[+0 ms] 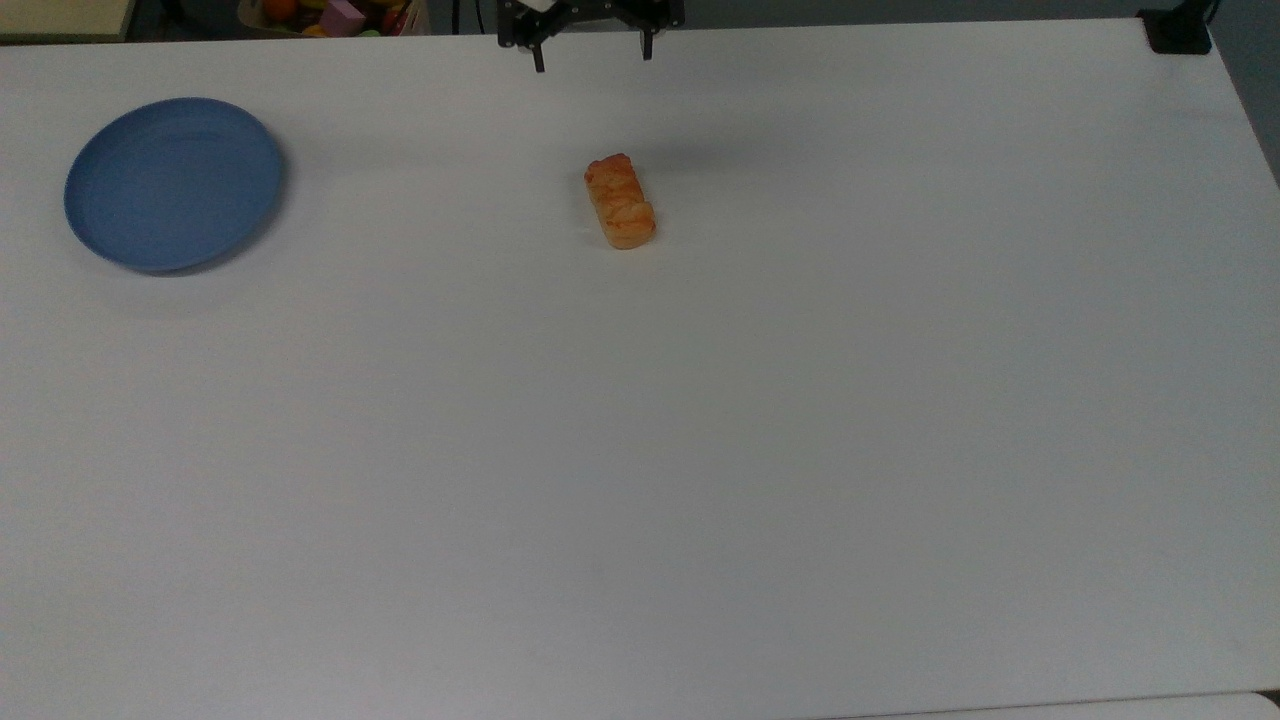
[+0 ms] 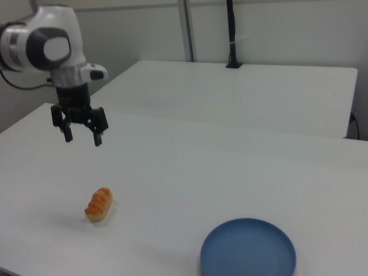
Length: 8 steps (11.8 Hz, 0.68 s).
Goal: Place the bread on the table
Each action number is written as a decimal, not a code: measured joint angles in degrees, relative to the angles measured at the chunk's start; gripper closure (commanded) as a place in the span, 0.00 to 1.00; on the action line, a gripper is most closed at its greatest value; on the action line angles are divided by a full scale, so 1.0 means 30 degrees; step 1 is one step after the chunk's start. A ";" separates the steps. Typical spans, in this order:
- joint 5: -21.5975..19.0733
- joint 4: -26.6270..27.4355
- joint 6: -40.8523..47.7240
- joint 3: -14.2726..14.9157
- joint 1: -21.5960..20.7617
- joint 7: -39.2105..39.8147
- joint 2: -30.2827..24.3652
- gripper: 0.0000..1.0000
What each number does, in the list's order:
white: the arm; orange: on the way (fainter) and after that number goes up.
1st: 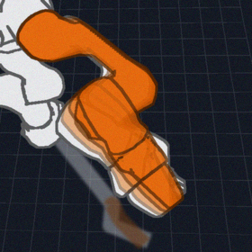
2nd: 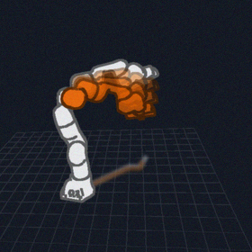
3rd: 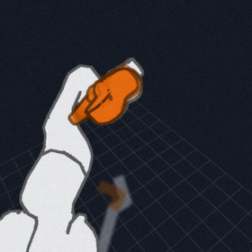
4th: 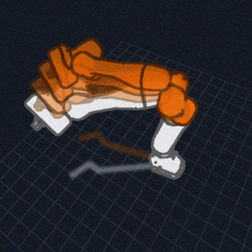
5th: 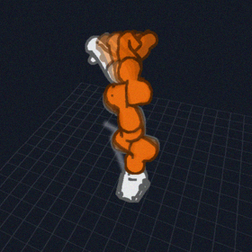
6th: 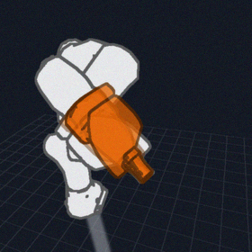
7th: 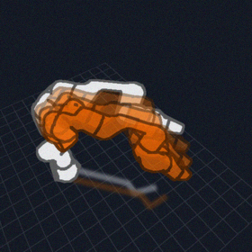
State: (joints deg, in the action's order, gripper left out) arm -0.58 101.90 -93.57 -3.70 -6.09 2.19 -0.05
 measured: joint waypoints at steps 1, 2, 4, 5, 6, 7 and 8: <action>0.0003 -0.0928 0.0719 0.0097 0.0011 -0.0473 -0.0004 0.00; 0.0003 -0.1813 0.1374 0.0285 0.0012 -0.1029 -0.0010 0.00; 0.0003 -0.3096 0.2161 0.0496 0.0019 -0.1693 -0.0028 0.00; 0.0003 -0.3368 0.2193 0.0497 0.0018 -0.1837 -0.0038 0.00; 0.0002 -0.3459 0.2193 0.0596 0.0020 -0.1954 -0.0040 0.00; 0.0002 -0.3477 0.2189 0.0856 0.0019 -0.1956 -0.0039 0.00; 0.0001 -0.3479 0.2037 0.0970 0.0020 -0.1955 -0.0039 0.00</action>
State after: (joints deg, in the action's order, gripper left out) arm -0.57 91.47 -87.46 -0.79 -6.03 -3.68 -0.17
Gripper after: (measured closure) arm 0.000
